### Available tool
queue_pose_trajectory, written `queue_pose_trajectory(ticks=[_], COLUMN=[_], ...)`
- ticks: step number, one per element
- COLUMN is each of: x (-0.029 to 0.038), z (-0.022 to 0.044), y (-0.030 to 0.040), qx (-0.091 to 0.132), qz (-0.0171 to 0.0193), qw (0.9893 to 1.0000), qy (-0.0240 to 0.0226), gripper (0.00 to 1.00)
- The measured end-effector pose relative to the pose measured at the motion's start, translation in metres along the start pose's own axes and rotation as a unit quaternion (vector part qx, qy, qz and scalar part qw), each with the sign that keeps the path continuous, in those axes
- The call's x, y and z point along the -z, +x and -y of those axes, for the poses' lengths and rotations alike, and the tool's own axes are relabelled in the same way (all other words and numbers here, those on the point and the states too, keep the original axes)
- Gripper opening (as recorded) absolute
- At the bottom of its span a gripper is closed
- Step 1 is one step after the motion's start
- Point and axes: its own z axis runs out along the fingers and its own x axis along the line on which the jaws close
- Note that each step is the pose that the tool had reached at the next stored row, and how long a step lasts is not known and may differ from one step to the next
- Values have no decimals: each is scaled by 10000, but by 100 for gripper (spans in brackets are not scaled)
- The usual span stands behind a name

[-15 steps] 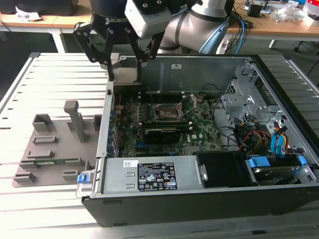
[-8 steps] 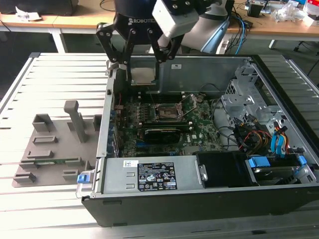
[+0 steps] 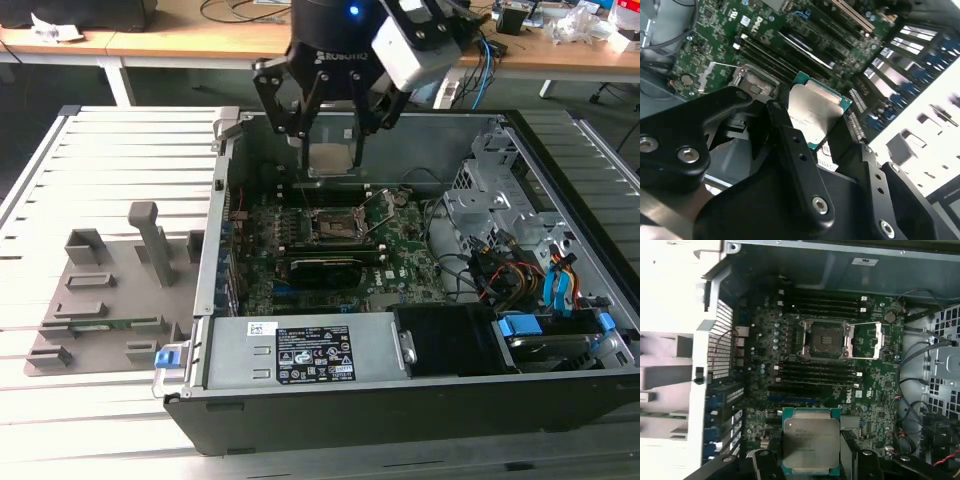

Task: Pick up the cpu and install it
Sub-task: 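Pick up the cpu and move it towards the insertion slot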

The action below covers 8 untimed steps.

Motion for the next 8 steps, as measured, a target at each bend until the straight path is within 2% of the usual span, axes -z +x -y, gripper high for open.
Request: queue_pose_trajectory(ticks=[3, 8], x=[-63, -188], z=[-18, -36], y=[-89, -198], qx=[-1, -1], qz=[-21, -29], qw=[10000, 10000], qy=[-1, -2], gripper=[55, 55])
